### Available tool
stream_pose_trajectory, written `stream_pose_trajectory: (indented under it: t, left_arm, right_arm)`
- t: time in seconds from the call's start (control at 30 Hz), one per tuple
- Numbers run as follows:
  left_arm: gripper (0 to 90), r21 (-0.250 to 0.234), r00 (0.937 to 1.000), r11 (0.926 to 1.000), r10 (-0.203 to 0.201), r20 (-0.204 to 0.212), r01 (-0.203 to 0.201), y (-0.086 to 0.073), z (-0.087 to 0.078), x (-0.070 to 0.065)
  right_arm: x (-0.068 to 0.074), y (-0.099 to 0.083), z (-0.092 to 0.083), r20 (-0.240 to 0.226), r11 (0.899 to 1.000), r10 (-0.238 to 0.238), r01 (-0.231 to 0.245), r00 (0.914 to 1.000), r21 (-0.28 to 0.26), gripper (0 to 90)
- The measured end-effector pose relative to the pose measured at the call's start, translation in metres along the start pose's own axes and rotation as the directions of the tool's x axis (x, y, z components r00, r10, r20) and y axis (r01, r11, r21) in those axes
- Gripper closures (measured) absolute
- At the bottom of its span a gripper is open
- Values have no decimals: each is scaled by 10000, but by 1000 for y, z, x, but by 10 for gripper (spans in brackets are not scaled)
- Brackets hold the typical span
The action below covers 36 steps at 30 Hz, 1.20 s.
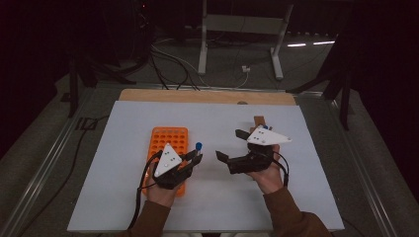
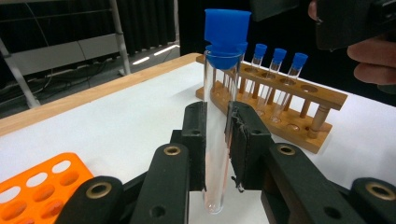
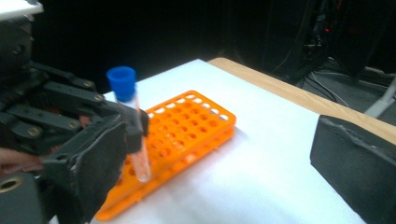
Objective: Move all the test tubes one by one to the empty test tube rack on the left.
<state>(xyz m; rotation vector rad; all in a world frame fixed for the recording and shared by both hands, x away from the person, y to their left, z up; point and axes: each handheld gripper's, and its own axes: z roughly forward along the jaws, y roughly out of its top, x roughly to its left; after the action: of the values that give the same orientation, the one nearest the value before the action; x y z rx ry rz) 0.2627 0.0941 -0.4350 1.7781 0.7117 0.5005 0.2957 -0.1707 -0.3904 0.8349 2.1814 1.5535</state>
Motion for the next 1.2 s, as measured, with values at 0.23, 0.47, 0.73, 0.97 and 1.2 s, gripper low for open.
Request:
stream_pose_trajectory:
  t: [0.23,0.47,0.73,0.97,1.2]
  left_arm:
    - [783,26,10000,10000,-39,-28,39,-3,-9,4]
    - [782,-74,9990,9991,-429,-107,428,-10,-20,12]
    - [782,68,9977,9979,-639,-222,640,-21,-31,16]
    - [782,364,9962,9961,-795,-341,808,-33,-37,20]
    - [782,453,9959,9950,-883,-209,892,-38,-42,18]
  right_arm:
    - [-9,-9,-12,307,9999,72,-69,9995,-102,6]
    - [-22,-20,-33,576,9995,273,-263,9980,-193,7]
    - [-30,-28,-50,1003,9994,320,-302,9944,-195,7]
    - [-40,-37,-72,1370,9993,375,-361,9899,-129,8]
    - [-44,-43,-85,1495,9986,508,-484,9875,-196,9]
